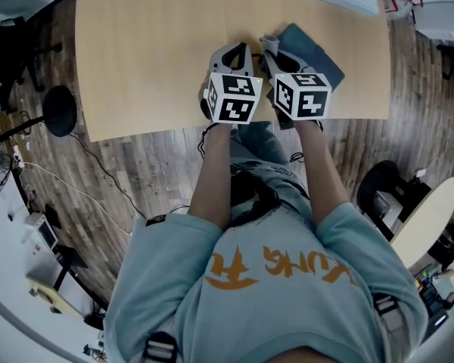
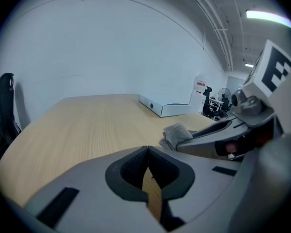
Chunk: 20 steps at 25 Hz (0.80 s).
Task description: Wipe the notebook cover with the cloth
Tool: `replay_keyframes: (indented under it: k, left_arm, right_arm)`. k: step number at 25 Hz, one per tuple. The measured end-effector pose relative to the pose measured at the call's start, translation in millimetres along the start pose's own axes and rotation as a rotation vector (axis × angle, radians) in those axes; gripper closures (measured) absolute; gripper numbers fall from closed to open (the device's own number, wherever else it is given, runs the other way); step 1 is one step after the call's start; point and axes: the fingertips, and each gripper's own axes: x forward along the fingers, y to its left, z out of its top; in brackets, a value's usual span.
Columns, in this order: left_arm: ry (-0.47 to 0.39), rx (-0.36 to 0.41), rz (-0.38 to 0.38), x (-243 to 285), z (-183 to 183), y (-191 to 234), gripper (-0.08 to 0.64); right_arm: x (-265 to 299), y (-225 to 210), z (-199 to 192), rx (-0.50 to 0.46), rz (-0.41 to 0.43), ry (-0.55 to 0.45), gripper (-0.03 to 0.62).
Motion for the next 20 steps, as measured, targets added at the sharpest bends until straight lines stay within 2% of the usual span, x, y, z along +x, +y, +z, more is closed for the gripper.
replay_keyframes:
  k: [12, 20]
  left_arm:
    - [0.022, -0.021, 0.004, 0.5, -9.9, 9.2, 0.543]
    - [0.024, -0.031, -0.016, -1.4, -14.5, 0.7, 0.543]
  right_arm:
    - [18.7, -4.4, -15.3, -0.043, -0.038, 0.098, 0.563]
    - [11.8, -14.3, -23.5, -0.031, -0.073, 0.114, 0.563]
